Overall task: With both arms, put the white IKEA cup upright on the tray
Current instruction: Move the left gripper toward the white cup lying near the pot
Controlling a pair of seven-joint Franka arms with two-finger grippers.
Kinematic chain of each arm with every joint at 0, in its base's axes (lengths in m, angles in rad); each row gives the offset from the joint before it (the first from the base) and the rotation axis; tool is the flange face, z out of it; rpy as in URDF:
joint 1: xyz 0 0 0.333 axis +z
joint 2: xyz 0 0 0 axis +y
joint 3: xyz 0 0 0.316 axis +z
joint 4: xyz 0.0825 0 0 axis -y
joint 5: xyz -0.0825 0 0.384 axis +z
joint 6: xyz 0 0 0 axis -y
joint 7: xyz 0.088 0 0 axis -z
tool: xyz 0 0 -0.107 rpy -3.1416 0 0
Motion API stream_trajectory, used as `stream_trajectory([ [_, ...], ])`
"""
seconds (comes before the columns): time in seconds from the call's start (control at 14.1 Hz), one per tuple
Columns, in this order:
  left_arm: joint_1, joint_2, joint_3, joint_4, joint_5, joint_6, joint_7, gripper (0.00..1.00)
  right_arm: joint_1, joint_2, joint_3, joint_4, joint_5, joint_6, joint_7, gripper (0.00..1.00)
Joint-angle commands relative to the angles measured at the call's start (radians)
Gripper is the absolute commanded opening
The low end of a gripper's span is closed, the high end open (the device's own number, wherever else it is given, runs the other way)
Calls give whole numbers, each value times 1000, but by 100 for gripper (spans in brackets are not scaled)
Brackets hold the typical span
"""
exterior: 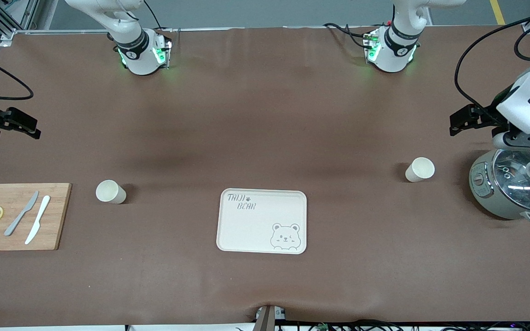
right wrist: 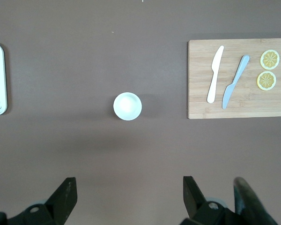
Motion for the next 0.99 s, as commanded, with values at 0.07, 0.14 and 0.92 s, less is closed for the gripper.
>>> stream_trajectory([
  [0.07,-6,5,6,8,-14,-5,8,100,7,17,-1,63,4,-13,6,100],
  [0.14,-8,9,6,5,-11,1,2,100,8,22,0,82,4,-20,6,100],
  [0.92,-15,-6,-23,-314,-11,358,-21,100,-5,25,-3,85,7,-30,2,100],
])
